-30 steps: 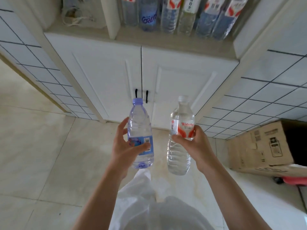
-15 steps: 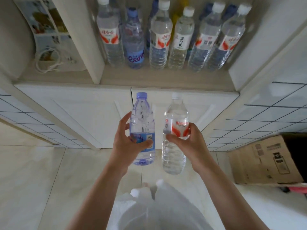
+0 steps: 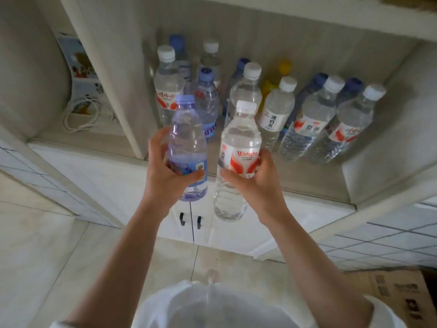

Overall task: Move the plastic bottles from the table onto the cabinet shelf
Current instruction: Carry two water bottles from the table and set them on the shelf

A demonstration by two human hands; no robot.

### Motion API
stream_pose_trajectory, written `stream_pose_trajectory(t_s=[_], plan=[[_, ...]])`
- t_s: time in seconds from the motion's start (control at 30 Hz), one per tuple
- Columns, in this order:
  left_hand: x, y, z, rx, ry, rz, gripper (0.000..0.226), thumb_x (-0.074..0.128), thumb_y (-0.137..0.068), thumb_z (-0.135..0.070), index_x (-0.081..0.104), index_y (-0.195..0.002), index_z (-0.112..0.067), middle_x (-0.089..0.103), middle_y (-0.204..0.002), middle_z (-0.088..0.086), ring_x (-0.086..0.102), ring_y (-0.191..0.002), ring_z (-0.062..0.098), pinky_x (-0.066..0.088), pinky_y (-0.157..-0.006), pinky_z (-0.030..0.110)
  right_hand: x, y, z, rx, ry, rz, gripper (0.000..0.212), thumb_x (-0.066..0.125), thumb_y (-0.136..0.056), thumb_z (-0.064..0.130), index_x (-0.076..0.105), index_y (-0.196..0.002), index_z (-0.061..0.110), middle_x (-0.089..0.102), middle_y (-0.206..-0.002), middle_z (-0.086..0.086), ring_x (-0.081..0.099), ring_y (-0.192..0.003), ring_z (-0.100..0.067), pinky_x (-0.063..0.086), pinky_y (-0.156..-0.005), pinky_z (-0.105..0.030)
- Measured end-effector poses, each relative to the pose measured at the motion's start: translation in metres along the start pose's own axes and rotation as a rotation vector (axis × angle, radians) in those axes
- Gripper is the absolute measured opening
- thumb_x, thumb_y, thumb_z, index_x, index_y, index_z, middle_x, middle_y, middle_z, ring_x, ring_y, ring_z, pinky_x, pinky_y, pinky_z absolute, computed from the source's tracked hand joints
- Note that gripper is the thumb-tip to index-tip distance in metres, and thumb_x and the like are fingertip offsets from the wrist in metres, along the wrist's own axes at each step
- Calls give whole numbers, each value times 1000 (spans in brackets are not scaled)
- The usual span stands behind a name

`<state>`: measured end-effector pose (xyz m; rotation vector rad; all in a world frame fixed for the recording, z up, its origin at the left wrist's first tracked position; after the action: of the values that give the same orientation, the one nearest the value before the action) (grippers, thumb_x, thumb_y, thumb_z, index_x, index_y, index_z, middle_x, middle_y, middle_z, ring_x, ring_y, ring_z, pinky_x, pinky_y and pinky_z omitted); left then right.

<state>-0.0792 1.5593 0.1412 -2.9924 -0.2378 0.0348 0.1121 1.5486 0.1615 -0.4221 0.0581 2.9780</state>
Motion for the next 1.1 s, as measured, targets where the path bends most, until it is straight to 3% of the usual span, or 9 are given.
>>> stream_pose_trajectory(t_s=[0.07, 0.17, 0.33, 0.53, 0.67, 0.8, 0.87, 1.0, 1.1], plan=[[-4, -16, 0, 67, -39, -29, 103, 83, -55, 18, 31, -138, -16, 53, -126, 3, 61, -113, 13, 54, -89, 31, 6, -19, 6, -50, -30, -14, 64, 86, -63, 16, 49, -115, 19, 66, -102, 6, 66, -89, -3, 57, -76, -25], [-10, -33, 4, 140, -84, -30, 102, 83, -58, 15, 28, -139, -12, 50, -131, 5, 56, -120, 17, 50, -99, 36, 19, -40, 14, -141, -22, -54, 68, 87, -62, 18, 46, -116, 19, 63, -104, 5, 62, -88, 6, 49, -72, -9], [-18, -55, 14, 214, -140, -100, 105, 84, -57, 14, 26, -142, -9, 46, -135, 8, 51, -126, 17, 44, -107, 41, 42, -66, 10, -240, 5, -126, 84, 86, -53, 34, 42, -124, 23, 58, -121, -5, 59, -111, -21, 55, -90, -39], [-21, -72, 15, 318, -179, -137, 105, 82, -58, 18, 24, -140, -13, 43, -132, -11, 47, -125, -3, 40, -104, 19, 61, -75, 13, -320, -44, -222, 84, 89, -58, 26, 43, -127, 12, 57, -121, -9, 60, -108, -18, 53, -88, -24], [-23, -77, 28, 324, -215, -126, 102, 81, -60, 18, 25, -143, -2, 41, -135, -8, 43, -126, -8, 37, -104, 14, 70, -70, 8, -350, -10, -243, 85, 89, -61, 18, 41, -129, 3, 50, -122, -10, 53, -112, -17, 46, -95, -16], [-25, -80, 37, 316, -194, -92, 99, 80, -64, 14, 23, -144, 4, 42, -140, 13, 47, -130, 15, 44, -107, 34, 77, -67, 2, -360, 41, -237, 86, 88, -62, 23, 40, -131, 4, 47, -126, -10, 50, -118, -22, 46, -101, -35], [-26, -81, 40, 295, -210, -78, 99, 81, -66, 10, 23, -146, 1, 42, -142, 14, 46, -132, 20, 44, -107, 45, 80, -65, 1, -349, 76, -217, 86, 87, -63, 24, 39, -132, 5, 47, -127, -8, 49, -119, -21, 45, -101, -34], [-30, -82, 47, 261, -251, -76, 99, 83, -70, 0, 22, -149, -5, 42, -144, 9, 44, -134, 20, 43, -106, 50, 82, -63, -6, -329, 110, -163, 87, 87, -64, 24, 38, -133, 5, 47, -126, -6, 49, -118, -17, 43, -99, -16], [-31, -82, 48, 255, -302, -57, 98, 80, -75, -4, 18, -151, -10, 39, -148, 6, 42, -136, 20, 42, -107, 51, 81, -60, -17, -273, 131, -80, 88, 87, -64, 21, 36, -135, 11, 48, -128, -3, 52, -119, -16, 47, -100, -26]])
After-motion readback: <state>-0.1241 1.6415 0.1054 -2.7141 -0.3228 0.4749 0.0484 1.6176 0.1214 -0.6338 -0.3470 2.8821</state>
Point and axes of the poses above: each hand's wrist, its own y-axis away from the middle knuckle, its own x-axis out of the palm, z = x × y, the point moved 4 cm from there along -y, towards the middle knuckle
